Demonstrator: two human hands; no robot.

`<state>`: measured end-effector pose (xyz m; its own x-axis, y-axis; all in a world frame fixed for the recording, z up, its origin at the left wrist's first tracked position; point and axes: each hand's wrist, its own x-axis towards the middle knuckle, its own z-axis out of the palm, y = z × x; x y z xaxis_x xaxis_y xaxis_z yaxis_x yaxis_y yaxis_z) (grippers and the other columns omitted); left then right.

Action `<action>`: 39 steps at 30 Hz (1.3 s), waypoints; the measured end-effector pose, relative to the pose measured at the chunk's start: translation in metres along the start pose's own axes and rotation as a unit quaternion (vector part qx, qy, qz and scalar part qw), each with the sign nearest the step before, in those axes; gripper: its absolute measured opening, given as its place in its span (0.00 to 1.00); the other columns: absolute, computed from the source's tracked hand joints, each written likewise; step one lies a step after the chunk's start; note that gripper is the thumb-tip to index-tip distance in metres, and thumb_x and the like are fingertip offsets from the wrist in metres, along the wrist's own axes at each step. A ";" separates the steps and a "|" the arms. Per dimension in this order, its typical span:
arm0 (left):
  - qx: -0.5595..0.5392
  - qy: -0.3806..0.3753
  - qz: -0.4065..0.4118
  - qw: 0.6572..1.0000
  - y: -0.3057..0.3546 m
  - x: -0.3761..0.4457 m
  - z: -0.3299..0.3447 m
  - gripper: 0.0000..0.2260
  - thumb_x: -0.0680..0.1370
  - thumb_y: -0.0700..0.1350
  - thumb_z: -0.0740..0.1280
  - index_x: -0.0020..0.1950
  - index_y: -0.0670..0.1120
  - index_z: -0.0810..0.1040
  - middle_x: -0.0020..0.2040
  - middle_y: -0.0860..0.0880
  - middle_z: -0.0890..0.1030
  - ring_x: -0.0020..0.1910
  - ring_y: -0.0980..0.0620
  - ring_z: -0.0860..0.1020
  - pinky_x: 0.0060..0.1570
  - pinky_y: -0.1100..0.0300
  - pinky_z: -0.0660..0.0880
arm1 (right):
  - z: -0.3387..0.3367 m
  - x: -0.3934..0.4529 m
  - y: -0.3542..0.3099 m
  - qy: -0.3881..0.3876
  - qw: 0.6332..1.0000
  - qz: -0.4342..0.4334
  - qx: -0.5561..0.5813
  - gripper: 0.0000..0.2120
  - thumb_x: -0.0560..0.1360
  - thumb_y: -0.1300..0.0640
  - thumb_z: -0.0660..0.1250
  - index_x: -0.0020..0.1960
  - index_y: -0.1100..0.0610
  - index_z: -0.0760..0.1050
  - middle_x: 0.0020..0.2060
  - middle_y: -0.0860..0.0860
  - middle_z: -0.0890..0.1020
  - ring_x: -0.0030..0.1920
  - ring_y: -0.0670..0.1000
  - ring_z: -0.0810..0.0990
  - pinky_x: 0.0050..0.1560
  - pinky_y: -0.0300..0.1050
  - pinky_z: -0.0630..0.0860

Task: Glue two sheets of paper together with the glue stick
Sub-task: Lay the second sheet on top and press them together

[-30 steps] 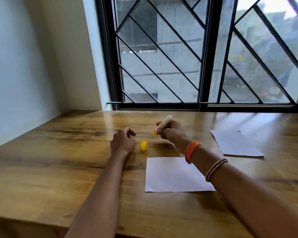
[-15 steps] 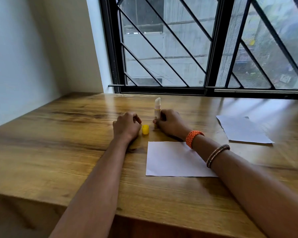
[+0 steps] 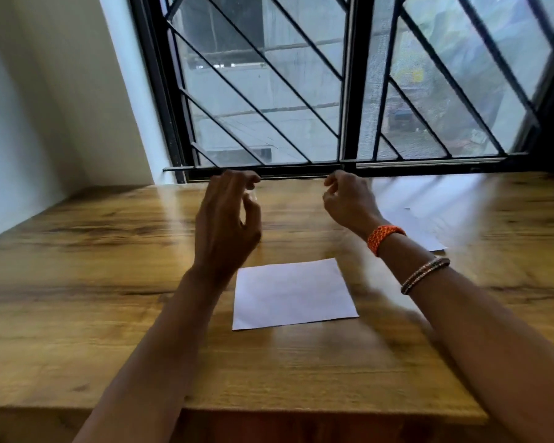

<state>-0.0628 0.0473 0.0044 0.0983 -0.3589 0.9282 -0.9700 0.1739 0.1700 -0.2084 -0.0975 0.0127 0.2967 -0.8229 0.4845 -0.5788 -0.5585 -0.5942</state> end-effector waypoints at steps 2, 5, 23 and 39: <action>-0.036 -0.056 0.020 0.998 0.023 0.004 0.014 0.13 0.72 0.35 0.59 0.55 0.40 0.75 0.46 0.45 0.78 0.46 0.52 0.73 0.43 0.67 0.66 | -0.019 0.003 0.032 0.032 0.996 0.047 -0.064 0.11 0.73 0.60 0.60 0.53 0.57 0.78 0.55 0.57 0.81 0.59 0.60 0.76 0.59 0.53 0.70; -0.083 -0.174 0.024 0.981 0.050 0.021 0.047 0.15 0.72 0.37 0.61 0.58 0.45 0.74 0.47 0.49 0.78 0.50 0.51 0.74 0.47 0.58 0.73 | -0.042 0.006 0.082 0.066 0.981 0.140 -0.113 0.11 0.75 0.60 0.60 0.52 0.59 0.80 0.56 0.61 0.80 0.60 0.63 0.75 0.59 0.55 0.68; -0.079 -0.265 -0.038 0.960 0.039 0.003 0.103 0.12 0.74 0.35 0.62 0.54 0.44 0.78 0.51 0.46 0.81 0.50 0.49 0.76 0.47 0.56 0.74 | -0.044 0.030 0.137 0.027 0.955 0.286 -0.068 0.04 0.72 0.52 0.69 0.44 0.51 0.81 0.52 0.57 0.81 0.59 0.62 0.73 0.52 0.51 0.62; -0.056 -0.262 -0.059 0.962 0.043 0.006 0.096 0.13 0.79 0.43 0.60 0.62 0.44 0.73 0.57 0.45 0.79 0.56 0.47 0.75 0.55 0.46 0.74 | -0.054 0.026 0.100 0.049 0.971 0.198 0.125 0.05 0.76 0.61 0.54 0.45 0.57 0.68 0.44 0.55 0.74 0.47 0.55 0.71 0.59 0.53 0.65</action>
<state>-0.1251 -0.0356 -0.0141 0.0521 -0.7895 0.6115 -0.9263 0.1906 0.3250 -0.2997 -0.1687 0.0009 0.0074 -0.9714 0.2373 -0.4263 -0.2177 -0.8780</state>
